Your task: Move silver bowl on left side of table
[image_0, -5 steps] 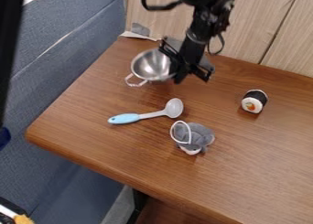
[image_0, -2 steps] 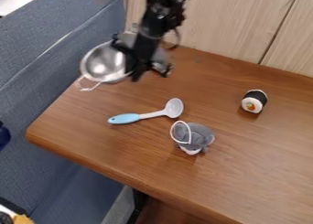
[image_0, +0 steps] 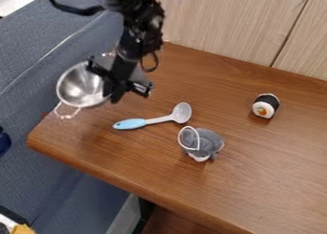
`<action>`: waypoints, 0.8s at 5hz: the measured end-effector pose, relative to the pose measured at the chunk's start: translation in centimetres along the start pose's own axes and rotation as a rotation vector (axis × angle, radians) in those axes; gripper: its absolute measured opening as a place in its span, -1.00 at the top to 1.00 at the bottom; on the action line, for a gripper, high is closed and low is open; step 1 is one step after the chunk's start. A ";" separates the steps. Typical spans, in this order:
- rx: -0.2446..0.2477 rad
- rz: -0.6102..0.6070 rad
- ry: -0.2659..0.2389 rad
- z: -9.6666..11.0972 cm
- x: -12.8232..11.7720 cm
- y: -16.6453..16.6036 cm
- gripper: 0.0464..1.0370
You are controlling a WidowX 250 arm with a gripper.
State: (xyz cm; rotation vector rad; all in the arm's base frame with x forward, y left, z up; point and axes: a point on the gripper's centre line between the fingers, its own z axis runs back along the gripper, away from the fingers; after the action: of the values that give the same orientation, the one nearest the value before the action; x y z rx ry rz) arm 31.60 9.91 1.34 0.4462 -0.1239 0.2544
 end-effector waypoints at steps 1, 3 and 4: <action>0.056 0.047 0.033 -1.9 -0.9 -0.1 0.95; 0.112 0.069 0.114 -4.3 -1.1 -0.1 0.95; 0.106 0.066 0.117 -4.3 -1.1 -0.1 0.89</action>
State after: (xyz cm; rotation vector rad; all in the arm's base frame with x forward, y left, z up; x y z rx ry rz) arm 30.83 11.46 -2.77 0.5316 -0.0108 0.3528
